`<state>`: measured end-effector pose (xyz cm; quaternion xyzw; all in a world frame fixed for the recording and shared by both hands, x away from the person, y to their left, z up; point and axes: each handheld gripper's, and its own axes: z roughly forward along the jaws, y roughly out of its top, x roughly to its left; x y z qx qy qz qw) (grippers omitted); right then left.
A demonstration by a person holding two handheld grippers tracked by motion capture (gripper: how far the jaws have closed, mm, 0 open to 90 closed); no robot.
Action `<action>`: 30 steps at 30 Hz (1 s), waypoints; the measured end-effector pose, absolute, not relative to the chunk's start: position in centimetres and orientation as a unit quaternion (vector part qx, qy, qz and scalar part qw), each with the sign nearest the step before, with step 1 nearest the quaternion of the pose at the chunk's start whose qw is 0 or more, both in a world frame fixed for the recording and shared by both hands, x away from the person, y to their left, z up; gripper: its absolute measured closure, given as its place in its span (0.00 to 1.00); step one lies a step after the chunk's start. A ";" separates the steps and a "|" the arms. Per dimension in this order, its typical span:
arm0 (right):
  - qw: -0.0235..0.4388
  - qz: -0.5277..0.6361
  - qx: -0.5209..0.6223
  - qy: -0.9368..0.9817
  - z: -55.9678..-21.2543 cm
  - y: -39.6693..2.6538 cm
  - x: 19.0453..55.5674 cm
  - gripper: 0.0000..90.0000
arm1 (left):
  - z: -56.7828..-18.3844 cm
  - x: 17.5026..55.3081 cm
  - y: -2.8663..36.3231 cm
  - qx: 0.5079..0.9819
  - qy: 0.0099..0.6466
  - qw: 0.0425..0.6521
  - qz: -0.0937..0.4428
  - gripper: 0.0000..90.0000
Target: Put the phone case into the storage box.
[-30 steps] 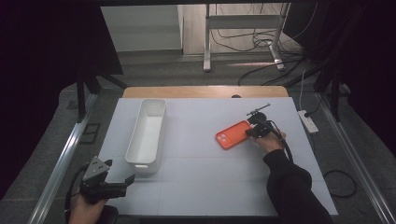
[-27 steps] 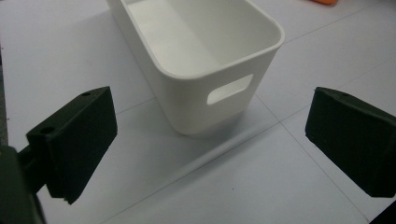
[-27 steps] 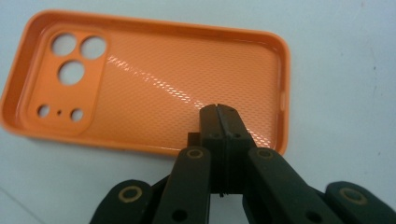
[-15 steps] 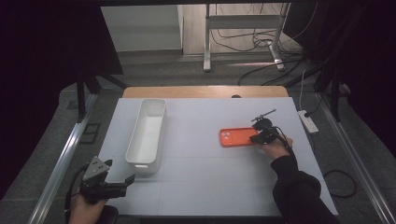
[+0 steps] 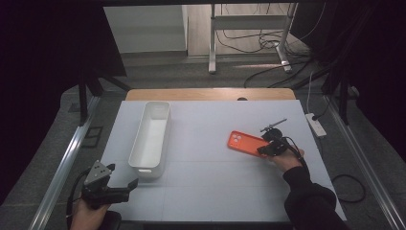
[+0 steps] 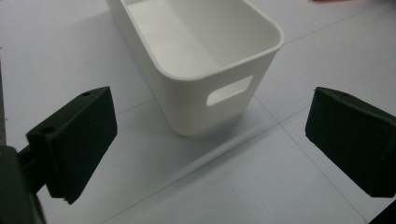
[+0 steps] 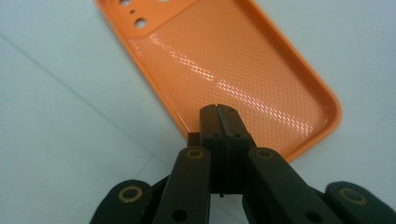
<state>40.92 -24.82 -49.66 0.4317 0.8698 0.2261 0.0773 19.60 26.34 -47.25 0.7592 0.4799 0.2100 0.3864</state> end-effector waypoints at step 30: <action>0.032 0.233 0.369 0.899 -50.0 -21.1 37.0 0.99 | -47.2 19.6 26.4 0.759 0.480 0.388 0.209 0.03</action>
